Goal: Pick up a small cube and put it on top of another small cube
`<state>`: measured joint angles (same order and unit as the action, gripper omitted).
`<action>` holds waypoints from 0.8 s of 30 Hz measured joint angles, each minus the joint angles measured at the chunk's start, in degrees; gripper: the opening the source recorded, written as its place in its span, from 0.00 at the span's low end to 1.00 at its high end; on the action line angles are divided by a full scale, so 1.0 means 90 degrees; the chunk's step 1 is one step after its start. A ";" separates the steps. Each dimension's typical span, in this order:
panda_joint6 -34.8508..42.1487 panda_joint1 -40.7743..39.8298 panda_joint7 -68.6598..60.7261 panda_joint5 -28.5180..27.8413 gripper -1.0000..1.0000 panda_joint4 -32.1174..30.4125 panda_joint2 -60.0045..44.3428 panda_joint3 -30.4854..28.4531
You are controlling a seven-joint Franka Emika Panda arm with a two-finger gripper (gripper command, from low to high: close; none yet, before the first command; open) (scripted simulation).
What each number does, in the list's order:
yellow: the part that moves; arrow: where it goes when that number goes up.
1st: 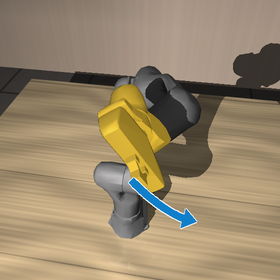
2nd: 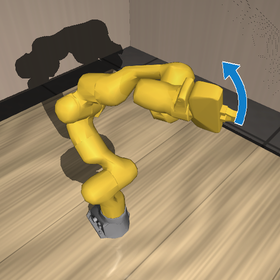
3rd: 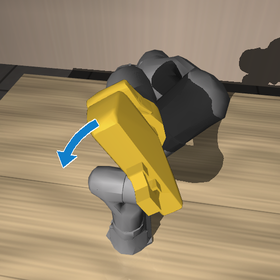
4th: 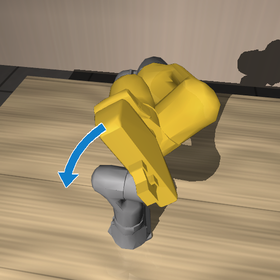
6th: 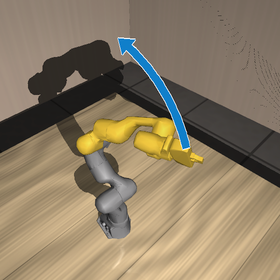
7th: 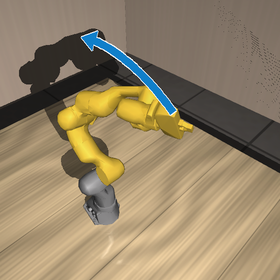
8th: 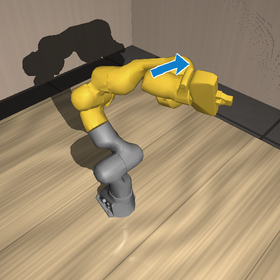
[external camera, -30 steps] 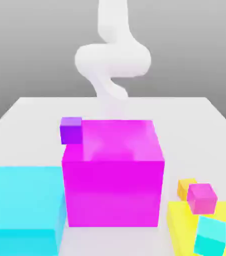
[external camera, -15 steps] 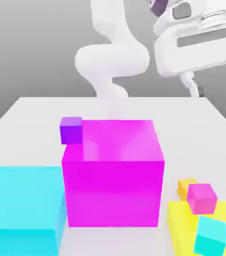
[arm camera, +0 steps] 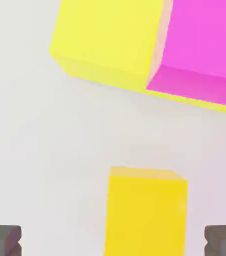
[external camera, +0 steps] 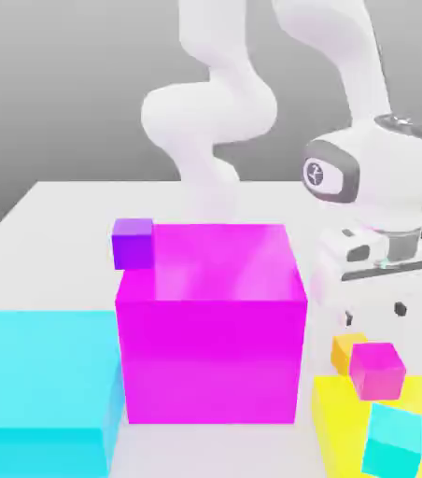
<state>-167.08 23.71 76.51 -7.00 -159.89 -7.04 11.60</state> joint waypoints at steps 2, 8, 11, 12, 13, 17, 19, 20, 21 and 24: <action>-0.0342 0.0267 0.0286 -0.0370 0.50 0.0079 -0.0441 -0.0365; -0.0831 0.0663 0.0519 -0.0637 0.00 0.0187 -0.1044 -0.0822; -0.0830 0.0706 0.0558 -0.0631 0.00 0.0205 -0.1109 -0.0877; -0.0805 0.0678 0.0532 -0.0630 0.00 0.0190 -0.1043 -0.0842; -0.0703 0.0607 0.0472 -0.0576 0.00 0.0162 -0.0897 -0.0756; -0.0070 0.0363 -0.0009 0.0047 0.00 -0.0004 -0.0073 -0.0357; 0.0265 0.0347 -0.0291 0.0468 0.00 -0.0091 0.0364 -0.0203; 0.0349 0.0576 -0.0516 0.0809 0.00 -0.0027 0.0563 -0.0094; 0.0469 0.0702 -0.0763 0.0977 0.00 0.0117 0.0662 -0.0071; 0.0885 0.0695 -0.1454 0.1002 0.00 0.0632 0.0674 -0.0210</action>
<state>-159.11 29.97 63.42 2.01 -154.20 -0.98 9.71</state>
